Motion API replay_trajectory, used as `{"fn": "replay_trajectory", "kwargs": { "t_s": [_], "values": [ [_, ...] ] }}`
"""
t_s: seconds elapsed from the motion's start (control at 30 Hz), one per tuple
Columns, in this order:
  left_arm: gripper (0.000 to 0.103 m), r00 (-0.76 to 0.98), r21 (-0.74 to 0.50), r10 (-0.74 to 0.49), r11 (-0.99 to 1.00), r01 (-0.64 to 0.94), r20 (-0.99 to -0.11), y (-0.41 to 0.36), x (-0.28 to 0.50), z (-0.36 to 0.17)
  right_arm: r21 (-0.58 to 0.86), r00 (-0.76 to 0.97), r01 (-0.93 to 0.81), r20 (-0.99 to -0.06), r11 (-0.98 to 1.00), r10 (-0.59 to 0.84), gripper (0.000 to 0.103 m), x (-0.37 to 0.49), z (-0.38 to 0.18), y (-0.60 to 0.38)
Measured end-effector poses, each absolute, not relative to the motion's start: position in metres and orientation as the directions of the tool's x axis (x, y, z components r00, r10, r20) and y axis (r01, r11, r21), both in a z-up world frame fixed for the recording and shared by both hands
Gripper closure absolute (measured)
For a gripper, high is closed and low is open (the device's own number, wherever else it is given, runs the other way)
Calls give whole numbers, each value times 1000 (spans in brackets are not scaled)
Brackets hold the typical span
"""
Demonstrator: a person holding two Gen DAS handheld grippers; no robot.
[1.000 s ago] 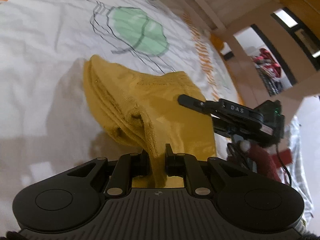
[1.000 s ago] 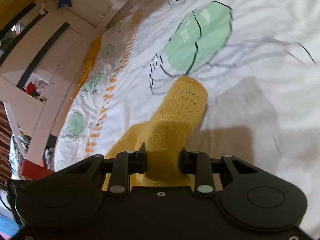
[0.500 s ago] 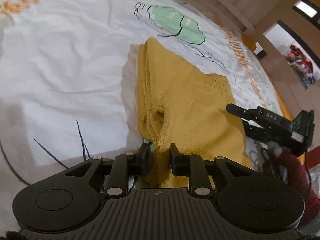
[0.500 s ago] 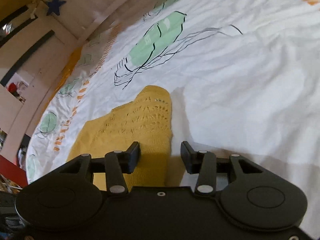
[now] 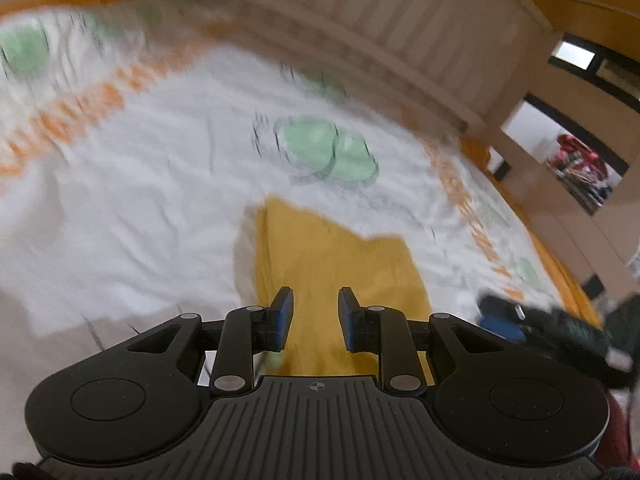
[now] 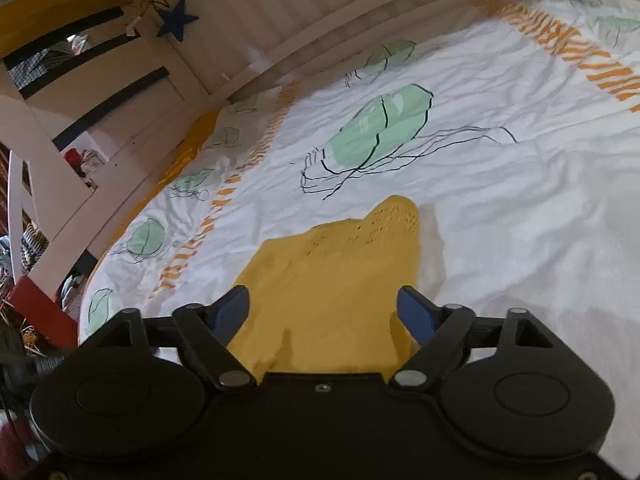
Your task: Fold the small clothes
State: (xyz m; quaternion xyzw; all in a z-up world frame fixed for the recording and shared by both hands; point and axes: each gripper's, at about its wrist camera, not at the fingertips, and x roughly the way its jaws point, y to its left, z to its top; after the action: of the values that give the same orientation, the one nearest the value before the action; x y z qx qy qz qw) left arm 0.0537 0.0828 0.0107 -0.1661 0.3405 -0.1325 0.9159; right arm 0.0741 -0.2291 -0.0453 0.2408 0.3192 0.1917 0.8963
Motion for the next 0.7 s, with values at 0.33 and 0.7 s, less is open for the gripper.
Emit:
{"fn": "replay_trajectory", "kwargs": {
  "t_s": [0.33,0.7],
  "values": [
    [62,814,-94,-230,972,214,-533,34,50,22,388,788,-223,-468,894,400,10,39,-40,-209],
    [62,695,-105,-155,988,114,-702,40,116,-44,409,768,-222,-485,885,417,8,33,-56,-210]
  ]
}}
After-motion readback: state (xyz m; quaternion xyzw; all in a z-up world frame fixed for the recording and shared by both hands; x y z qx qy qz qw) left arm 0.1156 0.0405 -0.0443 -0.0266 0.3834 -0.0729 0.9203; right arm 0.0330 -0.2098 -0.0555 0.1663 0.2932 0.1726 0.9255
